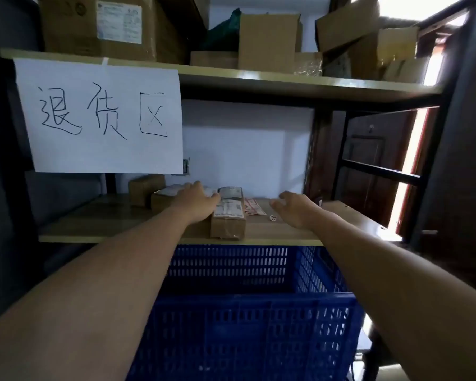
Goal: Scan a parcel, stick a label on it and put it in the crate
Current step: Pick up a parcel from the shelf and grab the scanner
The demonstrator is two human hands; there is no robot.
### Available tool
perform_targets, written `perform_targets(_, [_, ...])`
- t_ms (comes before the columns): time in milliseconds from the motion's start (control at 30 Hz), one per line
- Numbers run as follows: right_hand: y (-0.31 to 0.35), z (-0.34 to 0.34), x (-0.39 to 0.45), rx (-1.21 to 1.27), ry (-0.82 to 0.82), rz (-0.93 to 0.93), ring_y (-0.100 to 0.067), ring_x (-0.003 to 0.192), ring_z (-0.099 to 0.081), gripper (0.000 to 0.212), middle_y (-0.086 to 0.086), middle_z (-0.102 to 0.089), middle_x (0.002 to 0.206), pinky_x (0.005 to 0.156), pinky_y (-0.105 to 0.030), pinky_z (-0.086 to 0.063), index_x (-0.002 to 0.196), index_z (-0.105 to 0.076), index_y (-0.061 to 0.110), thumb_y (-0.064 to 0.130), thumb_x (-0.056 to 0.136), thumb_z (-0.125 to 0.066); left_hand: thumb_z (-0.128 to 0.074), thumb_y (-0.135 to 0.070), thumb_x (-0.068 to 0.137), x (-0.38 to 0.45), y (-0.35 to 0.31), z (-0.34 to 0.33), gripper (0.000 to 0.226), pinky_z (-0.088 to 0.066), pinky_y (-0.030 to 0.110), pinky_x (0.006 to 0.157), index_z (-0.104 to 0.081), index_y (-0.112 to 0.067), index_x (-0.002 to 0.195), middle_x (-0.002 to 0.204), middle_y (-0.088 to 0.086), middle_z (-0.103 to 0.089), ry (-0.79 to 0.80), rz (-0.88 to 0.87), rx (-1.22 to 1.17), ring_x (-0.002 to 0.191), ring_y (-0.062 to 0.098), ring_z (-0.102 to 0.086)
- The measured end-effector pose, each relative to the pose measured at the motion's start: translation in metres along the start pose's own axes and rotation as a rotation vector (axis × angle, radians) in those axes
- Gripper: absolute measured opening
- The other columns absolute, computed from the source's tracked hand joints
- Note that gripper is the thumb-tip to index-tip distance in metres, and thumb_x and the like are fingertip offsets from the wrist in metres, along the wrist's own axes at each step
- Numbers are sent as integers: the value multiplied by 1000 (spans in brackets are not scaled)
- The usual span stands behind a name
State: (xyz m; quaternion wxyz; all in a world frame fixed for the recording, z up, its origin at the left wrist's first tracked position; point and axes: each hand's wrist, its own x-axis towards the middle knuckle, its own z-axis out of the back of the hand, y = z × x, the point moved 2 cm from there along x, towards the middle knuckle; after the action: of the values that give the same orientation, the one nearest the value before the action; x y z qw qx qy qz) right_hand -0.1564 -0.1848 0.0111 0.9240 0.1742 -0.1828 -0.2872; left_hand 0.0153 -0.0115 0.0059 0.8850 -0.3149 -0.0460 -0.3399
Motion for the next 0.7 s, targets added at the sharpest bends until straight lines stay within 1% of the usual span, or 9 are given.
perform_targets(67, [-10,2,6,4,10,9,-36,129,-49,61,-20,-48,145,97,-39,-40,144,-42,4,47,100,-40,-45,-56,90,3,-9,-12,75,-45,39,93,-33,-7,145,142,15,-45,22,77,-46,123,30,-49])
perform_targets(200, [-37,0,28,27,36,43,-35,128,-51,61,-20,-47,147,93,-35,-41,148,-39,7,44,99,-42,-55,-64,81,9,-23,-34,91,-44,35,99,-32,-7,149,147,12,-47,65,241,-191,127,29,-50])
perform_targets(300, [-60,1,46,38,49,62,-34,120,-56,57,-20,-52,142,93,-37,-45,144,-43,6,42,99,-43,-61,-61,81,17,-31,-39,83,-46,31,93,-43,-10,144,141,10,-53,94,325,-214,119,25,-55])
perform_targets(367, [-81,1,59,15,62,68,-34,118,-57,51,-20,-55,138,95,-39,-47,138,-49,3,37,100,-45,-64,-56,82,20,-29,-42,82,-45,35,94,-39,-12,146,149,11,-45,153,404,-202,126,29,-50])
perform_targets(400, [-93,3,65,2,59,62,-34,115,-58,48,-19,-58,134,92,-38,-47,134,-52,4,35,99,-47,-65,-55,82,21,-25,-44,85,-44,39,95,-34,-12,149,153,11,-39,186,457,-193,130,31,-46])
perform_targets(467, [-119,3,77,-25,56,42,-30,98,-63,40,-16,-67,119,79,-36,-49,120,-59,7,38,96,-51,-67,-56,80,19,-19,-45,91,-46,44,95,-27,-15,151,156,11,-34,245,558,-181,131,34,-44])
perform_targets(533, [-141,0,81,-49,60,-7,-31,91,-62,42,-14,-68,112,76,-36,-50,120,-57,7,40,94,-52,-68,-57,79,17,-18,-47,92,-49,44,90,-28,-14,150,155,11,-36,265,605,-202,130,34,-45])
perform_targets(600, [-156,-6,82,-80,57,-66,-36,103,-62,55,-16,-64,123,86,-41,-52,133,-48,9,43,90,-53,-72,-56,77,16,-18,-51,89,-56,44,83,-35,-15,147,147,13,-44,277,628,-258,124,33,-50])
perform_targets(700, [-162,-15,82,-101,24,-96,-39,114,-59,60,-19,-57,132,93,-48,-51,140,-41,10,38,89,-55,-75,-50,77,21,-16,-60,68,-59,43,84,-50,-14,129,115,12,-63,291,645,-359,97,27,-64])
